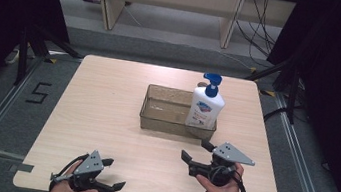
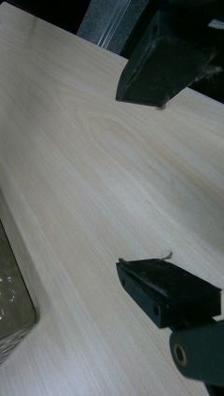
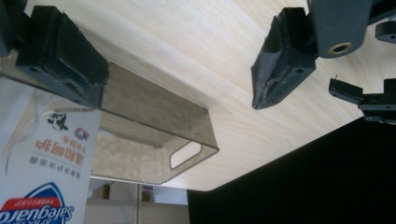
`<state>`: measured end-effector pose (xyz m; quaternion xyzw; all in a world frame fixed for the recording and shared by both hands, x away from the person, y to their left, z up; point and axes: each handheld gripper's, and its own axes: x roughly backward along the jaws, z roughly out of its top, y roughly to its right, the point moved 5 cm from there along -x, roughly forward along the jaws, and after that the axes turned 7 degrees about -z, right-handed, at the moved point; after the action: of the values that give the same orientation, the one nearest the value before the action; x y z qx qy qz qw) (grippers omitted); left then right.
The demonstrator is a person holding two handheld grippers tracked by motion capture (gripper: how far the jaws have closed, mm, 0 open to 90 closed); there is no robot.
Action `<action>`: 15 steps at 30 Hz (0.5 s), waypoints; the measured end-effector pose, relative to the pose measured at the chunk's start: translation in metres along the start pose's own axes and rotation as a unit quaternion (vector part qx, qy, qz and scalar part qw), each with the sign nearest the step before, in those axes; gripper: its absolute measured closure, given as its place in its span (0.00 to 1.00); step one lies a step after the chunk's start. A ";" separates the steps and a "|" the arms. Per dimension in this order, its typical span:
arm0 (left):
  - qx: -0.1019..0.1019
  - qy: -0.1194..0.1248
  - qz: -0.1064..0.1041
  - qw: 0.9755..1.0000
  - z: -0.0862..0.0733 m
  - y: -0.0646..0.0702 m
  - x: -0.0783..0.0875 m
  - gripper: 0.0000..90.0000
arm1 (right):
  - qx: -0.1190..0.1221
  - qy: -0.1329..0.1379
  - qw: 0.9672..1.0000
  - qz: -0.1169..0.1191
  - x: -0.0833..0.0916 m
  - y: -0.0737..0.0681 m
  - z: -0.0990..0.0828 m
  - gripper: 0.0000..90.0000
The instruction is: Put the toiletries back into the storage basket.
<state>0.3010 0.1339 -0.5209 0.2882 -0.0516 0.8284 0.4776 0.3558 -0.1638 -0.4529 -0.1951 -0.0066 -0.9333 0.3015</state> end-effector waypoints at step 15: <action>0.003 0.004 -0.003 1.000 0.000 0.001 -0.001 0.17 | -0.014 -0.016 1.000 0.013 0.001 -0.006 -0.010 0.18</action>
<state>0.3008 0.1328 -0.5211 0.2861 -0.0465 0.8285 0.4792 0.3482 -0.1607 -0.4616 -0.2141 0.0037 -0.9261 0.3106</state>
